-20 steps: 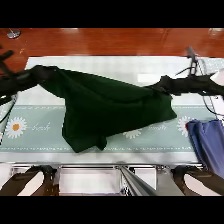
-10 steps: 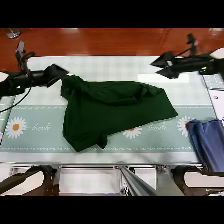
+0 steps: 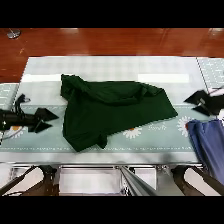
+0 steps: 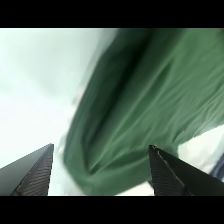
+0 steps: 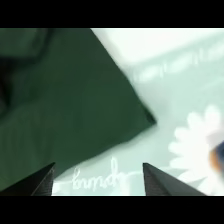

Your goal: Fold the shirts.

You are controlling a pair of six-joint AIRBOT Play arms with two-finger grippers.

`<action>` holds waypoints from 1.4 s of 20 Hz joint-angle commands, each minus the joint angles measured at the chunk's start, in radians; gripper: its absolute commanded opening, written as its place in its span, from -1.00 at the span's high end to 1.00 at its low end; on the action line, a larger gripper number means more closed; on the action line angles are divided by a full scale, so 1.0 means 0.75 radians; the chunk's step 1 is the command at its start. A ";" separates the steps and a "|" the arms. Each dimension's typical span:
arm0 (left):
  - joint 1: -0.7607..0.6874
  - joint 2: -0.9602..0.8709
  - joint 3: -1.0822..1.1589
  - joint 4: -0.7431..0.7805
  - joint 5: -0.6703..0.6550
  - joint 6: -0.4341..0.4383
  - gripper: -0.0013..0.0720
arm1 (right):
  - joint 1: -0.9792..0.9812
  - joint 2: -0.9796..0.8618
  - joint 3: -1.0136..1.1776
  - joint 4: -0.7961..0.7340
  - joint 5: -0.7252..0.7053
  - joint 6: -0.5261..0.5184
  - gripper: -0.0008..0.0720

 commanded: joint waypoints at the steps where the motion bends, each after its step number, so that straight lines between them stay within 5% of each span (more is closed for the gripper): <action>1: 0.080 0.077 -0.196 0.030 -0.051 -0.030 -0.95 | -0.047 0.167 -0.372 0.244 -0.112 -0.154 -0.73; 9: 0.044 0.200 -0.448 -0.253 0.093 0.014 -0.95 | -0.047 0.169 -0.455 0.295 -0.102 -0.200 -0.73; 14: -0.214 0.199 -0.494 -0.331 0.298 0.042 -0.89 | -0.047 0.169 -0.455 0.338 -0.125 -0.198 -0.73; 15: -0.267 0.199 -0.493 -0.331 0.324 0.042 -0.44 | -0.049 0.168 -0.455 0.341 -0.138 -0.190 -0.73; 16: -0.296 0.200 -0.490 -0.331 0.323 0.049 0.85 | -0.051 0.167 -0.455 0.332 -0.154 -0.163 -0.73; 21: -0.302 0.201 -0.387 -0.345 0.291 0.091 0.91 | -0.051 0.058 -0.405 0.082 -0.266 0.048 -0.73; 28: -0.302 0.201 -0.336 -0.357 0.273 0.091 0.91 | 0.020 -0.319 -0.206 0.191 -0.330 0.036 -0.73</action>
